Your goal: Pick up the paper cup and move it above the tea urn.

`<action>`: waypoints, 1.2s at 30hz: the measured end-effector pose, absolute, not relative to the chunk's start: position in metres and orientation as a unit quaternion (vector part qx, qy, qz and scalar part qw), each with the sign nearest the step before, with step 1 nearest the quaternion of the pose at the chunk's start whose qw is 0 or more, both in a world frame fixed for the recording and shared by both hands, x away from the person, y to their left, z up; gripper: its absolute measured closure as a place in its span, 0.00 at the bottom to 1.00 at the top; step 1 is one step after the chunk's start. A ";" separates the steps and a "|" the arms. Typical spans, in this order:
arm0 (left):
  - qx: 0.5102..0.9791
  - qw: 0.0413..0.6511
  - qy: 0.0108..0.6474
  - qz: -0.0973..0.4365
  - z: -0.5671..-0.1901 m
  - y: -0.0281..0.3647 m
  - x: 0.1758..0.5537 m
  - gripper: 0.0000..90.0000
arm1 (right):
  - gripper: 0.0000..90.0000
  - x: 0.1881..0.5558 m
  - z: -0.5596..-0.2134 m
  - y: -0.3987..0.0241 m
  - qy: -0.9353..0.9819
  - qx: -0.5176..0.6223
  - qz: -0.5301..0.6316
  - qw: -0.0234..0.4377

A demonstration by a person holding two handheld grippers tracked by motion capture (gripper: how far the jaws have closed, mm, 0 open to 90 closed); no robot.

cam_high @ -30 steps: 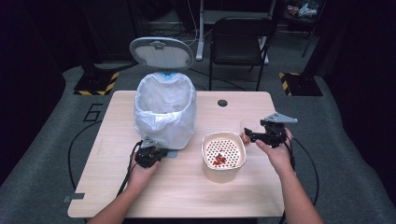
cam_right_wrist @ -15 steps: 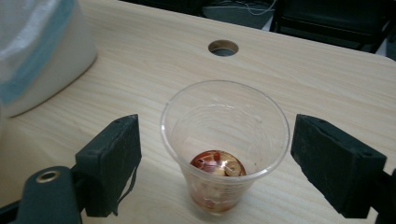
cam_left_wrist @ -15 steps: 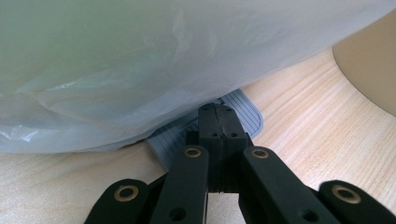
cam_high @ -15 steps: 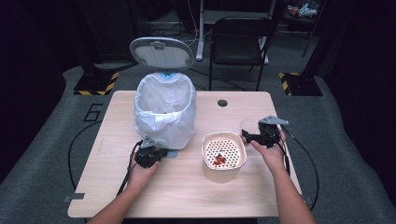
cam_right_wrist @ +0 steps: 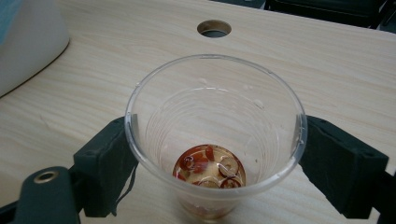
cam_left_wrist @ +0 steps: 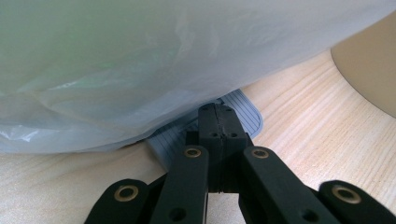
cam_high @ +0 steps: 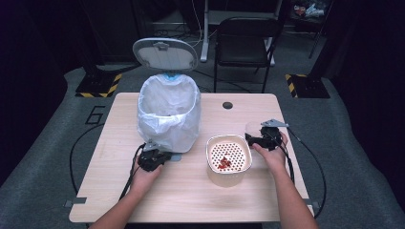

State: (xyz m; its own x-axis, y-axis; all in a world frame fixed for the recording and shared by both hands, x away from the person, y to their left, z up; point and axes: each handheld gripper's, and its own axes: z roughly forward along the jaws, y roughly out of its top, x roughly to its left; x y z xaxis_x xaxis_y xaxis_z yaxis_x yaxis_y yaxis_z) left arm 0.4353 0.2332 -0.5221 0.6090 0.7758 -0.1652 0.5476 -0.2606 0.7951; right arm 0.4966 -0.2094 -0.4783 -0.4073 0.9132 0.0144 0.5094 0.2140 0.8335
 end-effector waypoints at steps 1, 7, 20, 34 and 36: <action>0.783 0.437 0.422 0.131 -0.522 0.233 0.435 1.00 | 0.17 0.497 -0.479 -0.209 0.735 0.484 0.402 0.251; 0.783 0.438 0.423 0.130 -0.522 0.233 0.435 1.00 | 0.21 0.500 -0.484 -0.206 0.734 0.483 0.403 0.257; 0.784 0.437 0.421 0.129 -0.522 0.233 0.435 1.00 | 0.32 0.500 -0.484 -0.203 0.731 0.479 0.406 0.267; 0.781 0.440 0.425 0.129 -0.522 0.233 0.435 1.00 | 0.38 0.487 -0.460 -0.210 0.730 0.461 0.414 0.288; 0.782 0.439 0.424 0.130 -0.522 0.233 0.435 1.00 | 0.38 0.484 -0.455 -0.211 0.731 0.453 0.417 0.293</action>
